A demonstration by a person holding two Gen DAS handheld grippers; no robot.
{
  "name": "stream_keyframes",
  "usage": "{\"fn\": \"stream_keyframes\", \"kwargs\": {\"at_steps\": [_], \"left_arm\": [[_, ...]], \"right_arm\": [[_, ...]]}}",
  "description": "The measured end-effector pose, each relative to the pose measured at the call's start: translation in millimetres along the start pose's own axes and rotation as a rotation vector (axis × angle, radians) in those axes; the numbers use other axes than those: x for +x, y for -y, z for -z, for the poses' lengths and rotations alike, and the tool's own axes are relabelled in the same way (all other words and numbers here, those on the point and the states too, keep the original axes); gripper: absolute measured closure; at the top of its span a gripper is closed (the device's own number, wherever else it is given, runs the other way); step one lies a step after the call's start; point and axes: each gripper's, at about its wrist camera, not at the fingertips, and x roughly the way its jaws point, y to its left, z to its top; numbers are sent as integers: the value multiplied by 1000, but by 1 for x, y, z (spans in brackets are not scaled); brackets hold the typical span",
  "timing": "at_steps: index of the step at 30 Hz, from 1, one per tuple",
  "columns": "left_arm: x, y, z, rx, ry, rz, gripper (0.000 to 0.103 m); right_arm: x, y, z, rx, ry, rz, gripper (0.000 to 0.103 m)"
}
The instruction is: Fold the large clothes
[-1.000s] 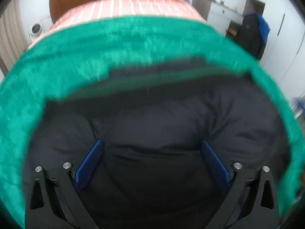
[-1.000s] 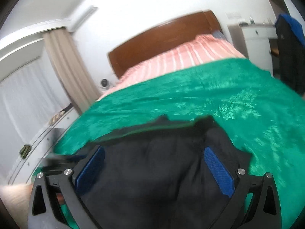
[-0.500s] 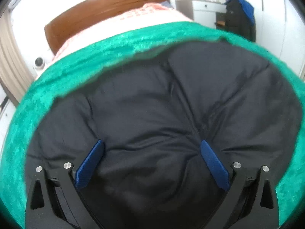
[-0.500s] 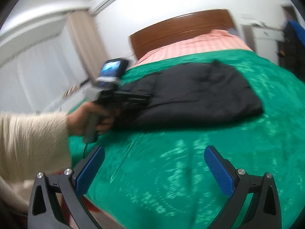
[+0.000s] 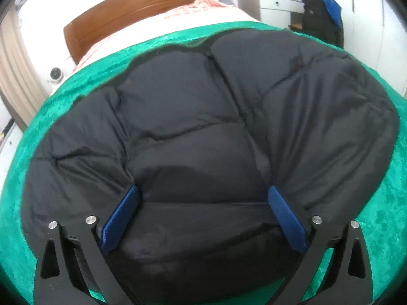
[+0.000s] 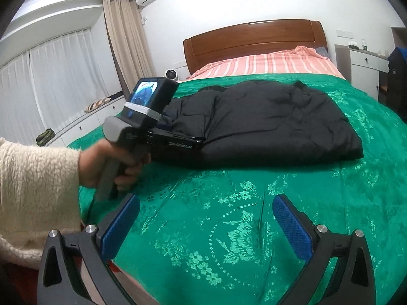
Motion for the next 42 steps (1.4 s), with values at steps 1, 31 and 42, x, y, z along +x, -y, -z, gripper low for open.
{"fn": "stream_keyframes", "kwargs": {"at_steps": [1,31,42], "left_arm": [[0,0,-2,-12,-8,-3,1],[-60,-169,101,-736,-79,119,2],[-10,-226,76,-1041,34,285,31]], "right_arm": [[1,0,0,2,-5,3,1],[5,6,7,2,-35,46,1],[11,-3,12,-42,-63,69,1]]}}
